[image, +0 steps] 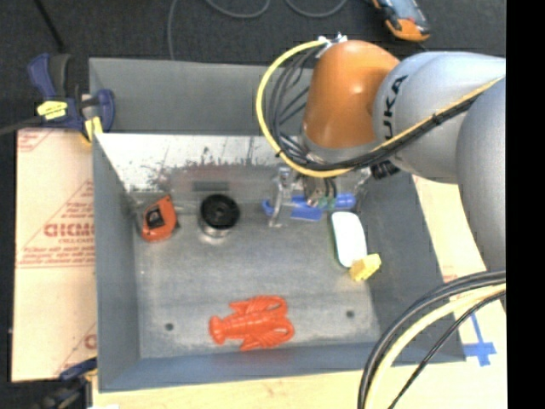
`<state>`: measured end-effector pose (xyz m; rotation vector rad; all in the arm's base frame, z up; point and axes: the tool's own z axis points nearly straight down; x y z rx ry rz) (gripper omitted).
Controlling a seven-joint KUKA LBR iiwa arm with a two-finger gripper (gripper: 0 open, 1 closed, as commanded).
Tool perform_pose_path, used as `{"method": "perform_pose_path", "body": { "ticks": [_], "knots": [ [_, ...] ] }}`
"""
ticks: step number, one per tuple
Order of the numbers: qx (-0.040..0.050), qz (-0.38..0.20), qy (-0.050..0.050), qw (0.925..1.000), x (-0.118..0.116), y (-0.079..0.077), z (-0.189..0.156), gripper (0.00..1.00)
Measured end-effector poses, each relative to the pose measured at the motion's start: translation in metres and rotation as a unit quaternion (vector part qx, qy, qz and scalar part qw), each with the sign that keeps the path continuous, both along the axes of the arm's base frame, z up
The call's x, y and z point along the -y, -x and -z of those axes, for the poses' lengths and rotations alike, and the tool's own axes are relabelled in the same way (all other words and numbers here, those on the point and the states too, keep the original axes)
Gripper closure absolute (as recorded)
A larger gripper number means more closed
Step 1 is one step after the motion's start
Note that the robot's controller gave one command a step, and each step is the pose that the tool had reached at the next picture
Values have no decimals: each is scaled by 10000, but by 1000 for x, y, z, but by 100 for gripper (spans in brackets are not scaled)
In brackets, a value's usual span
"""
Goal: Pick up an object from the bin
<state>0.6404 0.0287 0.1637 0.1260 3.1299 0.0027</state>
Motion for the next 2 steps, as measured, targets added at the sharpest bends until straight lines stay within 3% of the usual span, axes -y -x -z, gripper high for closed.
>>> {"method": "perform_pose_path", "body": {
  "ticks": [1,2],
  "knots": [
    [-10,-36,11,10000,-31,5,-3,100],
    [-23,-67,8,10000,-41,8,-5,100]
  ]
}}
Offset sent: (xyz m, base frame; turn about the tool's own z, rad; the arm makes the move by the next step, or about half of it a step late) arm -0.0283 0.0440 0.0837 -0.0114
